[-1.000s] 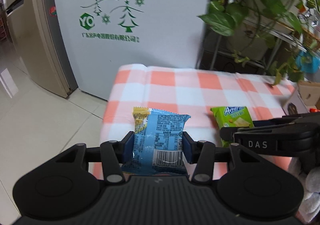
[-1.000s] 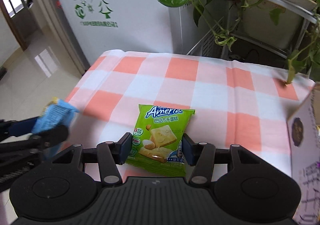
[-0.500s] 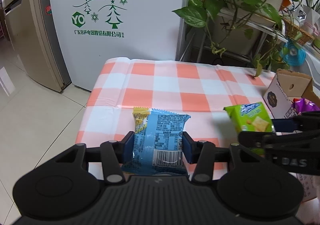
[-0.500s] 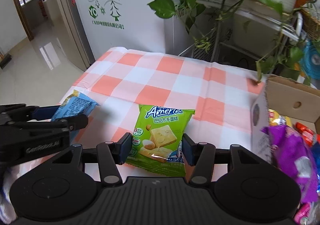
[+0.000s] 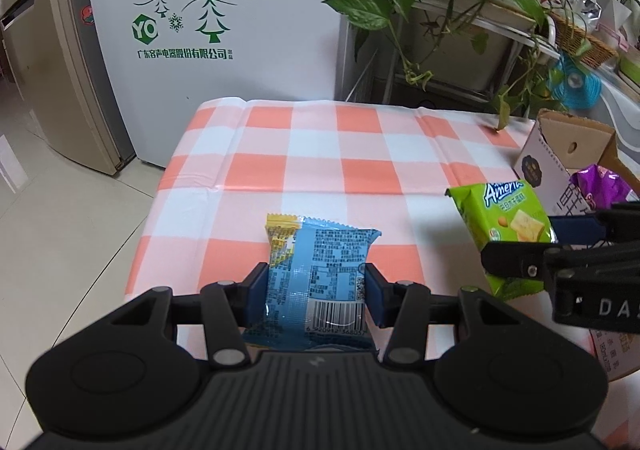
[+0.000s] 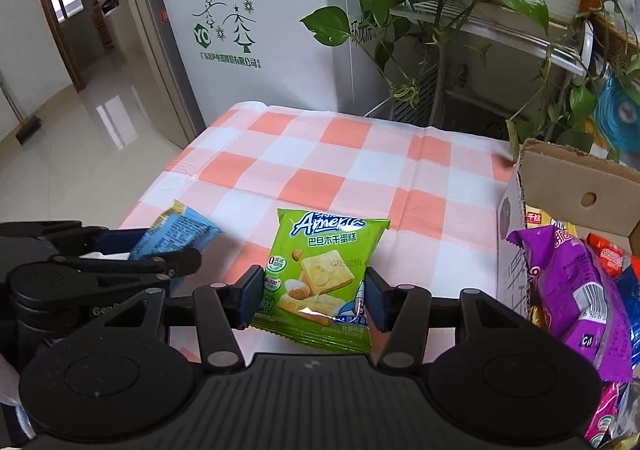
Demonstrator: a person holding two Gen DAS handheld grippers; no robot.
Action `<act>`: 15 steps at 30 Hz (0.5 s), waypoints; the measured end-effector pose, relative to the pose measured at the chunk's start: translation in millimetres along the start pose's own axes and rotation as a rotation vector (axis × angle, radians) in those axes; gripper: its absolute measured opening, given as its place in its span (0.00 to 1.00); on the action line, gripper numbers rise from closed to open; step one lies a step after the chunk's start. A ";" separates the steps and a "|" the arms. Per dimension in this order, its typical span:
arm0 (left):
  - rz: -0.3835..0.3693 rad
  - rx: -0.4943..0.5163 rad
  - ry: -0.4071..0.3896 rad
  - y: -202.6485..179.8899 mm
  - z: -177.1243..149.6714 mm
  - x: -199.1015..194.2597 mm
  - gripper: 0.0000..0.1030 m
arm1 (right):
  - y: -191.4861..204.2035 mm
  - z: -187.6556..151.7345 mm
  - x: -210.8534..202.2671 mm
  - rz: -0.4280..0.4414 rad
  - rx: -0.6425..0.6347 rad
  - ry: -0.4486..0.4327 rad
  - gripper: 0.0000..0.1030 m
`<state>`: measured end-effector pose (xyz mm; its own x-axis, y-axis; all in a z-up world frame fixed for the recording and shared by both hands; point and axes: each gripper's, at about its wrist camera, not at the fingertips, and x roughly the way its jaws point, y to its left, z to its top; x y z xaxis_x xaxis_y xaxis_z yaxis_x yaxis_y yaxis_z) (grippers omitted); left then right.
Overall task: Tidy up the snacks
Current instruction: 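Carry the green bag with the right tool while the left carries the blue bag to the box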
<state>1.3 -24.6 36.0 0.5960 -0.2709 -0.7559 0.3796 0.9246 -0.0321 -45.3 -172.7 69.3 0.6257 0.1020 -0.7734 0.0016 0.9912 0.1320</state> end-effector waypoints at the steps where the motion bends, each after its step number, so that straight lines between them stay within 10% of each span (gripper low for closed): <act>1: -0.002 -0.001 -0.002 -0.2 -0.2 -0.5 0.47 | 0.2 -0.1 -0.9 -0.003 -0.008 -0.003 0.58; 15: -0.020 -0.039 -0.005 4.0 -14.1 -8.0 0.47 | 2.2 -1.5 -10.1 0.006 -0.070 -0.007 0.58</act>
<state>-11.9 -15.0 32.6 0.5924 -0.2906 -0.7514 0.3639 0.9286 -0.0723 -52.8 -171.5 76.4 0.6307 0.1075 -0.7686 -0.0564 0.9941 0.0928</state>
